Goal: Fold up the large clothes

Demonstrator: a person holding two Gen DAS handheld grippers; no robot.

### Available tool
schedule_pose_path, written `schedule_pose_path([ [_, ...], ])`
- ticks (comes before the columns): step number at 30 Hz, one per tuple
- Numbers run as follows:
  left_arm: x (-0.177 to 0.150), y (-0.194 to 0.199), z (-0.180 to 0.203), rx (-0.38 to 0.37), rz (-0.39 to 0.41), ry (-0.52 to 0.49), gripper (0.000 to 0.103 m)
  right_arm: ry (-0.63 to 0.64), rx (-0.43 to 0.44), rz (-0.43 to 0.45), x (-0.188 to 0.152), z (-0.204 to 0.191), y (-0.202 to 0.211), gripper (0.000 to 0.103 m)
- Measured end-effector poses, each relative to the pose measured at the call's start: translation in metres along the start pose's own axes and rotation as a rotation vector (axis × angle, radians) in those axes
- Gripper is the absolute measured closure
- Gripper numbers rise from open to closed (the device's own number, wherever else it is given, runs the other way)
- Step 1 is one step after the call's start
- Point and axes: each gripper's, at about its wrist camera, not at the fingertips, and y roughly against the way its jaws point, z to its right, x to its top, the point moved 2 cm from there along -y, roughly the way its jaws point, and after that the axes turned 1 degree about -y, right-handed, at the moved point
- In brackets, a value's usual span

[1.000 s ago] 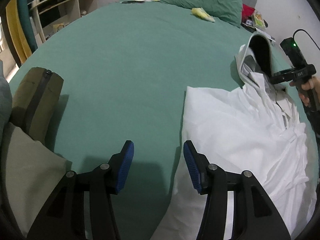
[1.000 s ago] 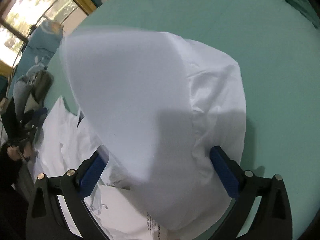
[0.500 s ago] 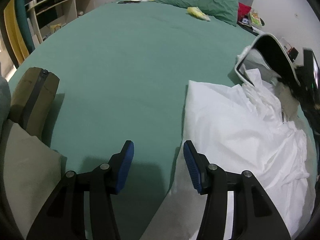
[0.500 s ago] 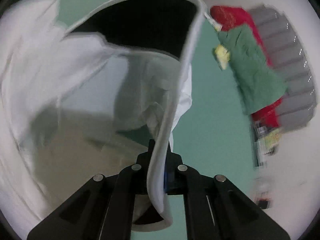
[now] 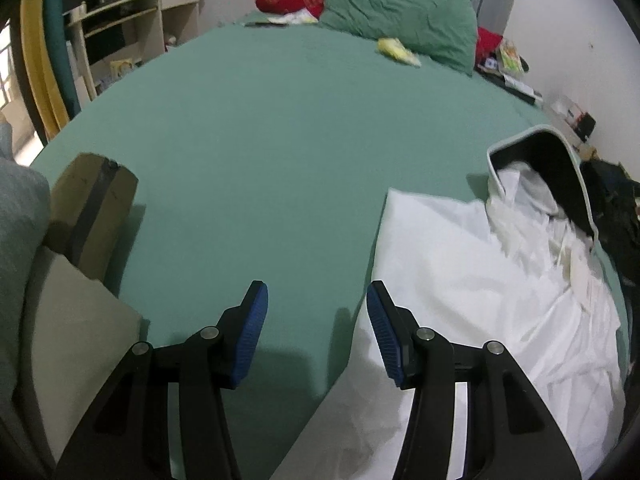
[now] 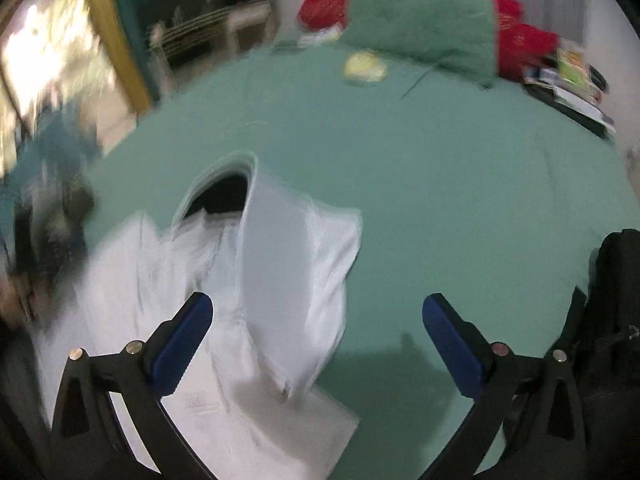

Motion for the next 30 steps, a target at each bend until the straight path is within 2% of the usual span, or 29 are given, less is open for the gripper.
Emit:
schedule_pose_path([
  [1, 0.003, 0.000, -0.001, 0.004, 0.008, 0.012, 0.049, -0.058, -0.007, 0.031, 0.011, 0.009, -0.002, 0.000],
  [3, 0.007, 0.001, -0.003, 0.009, 0.023, 0.030, 0.049, -0.153, 0.054, 0.024, 0.029, 0.026, -0.022, 0.000],
  [5, 0.007, 0.000, -0.004, 0.013, 0.033, 0.021, 0.049, -0.205, 0.124, -0.036, 0.049, 0.044, -0.054, 0.000],
  [7, 0.008, -0.004, -0.006, 0.029, 0.023, 0.019, 0.049, -0.209, 0.205, -0.102, 0.056, 0.043, -0.091, 0.000],
  [9, 0.007, -0.010, -0.007, 0.015, 0.006, 0.013, 0.049, -0.205, 0.339, -0.159, 0.057, 0.031, -0.121, 0.000],
  [11, 0.006, -0.015, -0.007, 0.022, -0.003, 0.002, 0.049, -0.185, 0.438, -0.239, 0.053, 0.014, -0.146, 0.000],
  [15, 0.000, -0.019, -0.001, -0.006, -0.028, -0.015, 0.049, -0.092, 0.566, -0.400, 0.044, -0.023, -0.176, 0.000],
  [19, -0.002, -0.014, 0.007, -0.028, -0.021, -0.049, 0.049, 0.000, 0.683, -0.522, 0.023, -0.074, -0.175, 0.002],
  [21, -0.002, -0.011, 0.010, -0.023, -0.012, -0.066, 0.049, 0.056, 0.667, -0.564, 0.025, -0.093, -0.180, 0.032],
  [22, -0.002, -0.011, 0.012, -0.021, -0.009, -0.069, 0.049, 0.107, 0.639, -0.596, 0.022, -0.106, -0.180, 0.037],
  [23, -0.002, -0.010, 0.012, -0.022, -0.008, -0.070, 0.049, 0.151, 0.614, -0.618, 0.019, -0.119, -0.180, 0.053],
  [24, -0.002, -0.010, 0.012, -0.028, -0.012, -0.069, 0.049, 0.185, 0.579, -0.626, 0.018, -0.130, -0.184, 0.071],
  [25, -0.003, -0.009, 0.012, -0.031, -0.016, -0.066, 0.049, 0.230, 0.520, -0.623, 0.015, -0.140, -0.180, 0.085],
  [26, -0.003, -0.009, 0.012, -0.034, -0.022, -0.061, 0.049, 0.281, 0.468, -0.610, 0.014, -0.149, -0.174, 0.094],
  [28, -0.003, -0.007, 0.011, -0.040, -0.027, -0.061, 0.049, 0.370, 0.381, -0.577, 0.014, -0.166, -0.162, 0.096],
  [30, -0.003, -0.002, 0.010, -0.047, -0.028, -0.063, 0.049, 0.491, 0.258, -0.540, 0.015, -0.180, -0.151, 0.097],
])
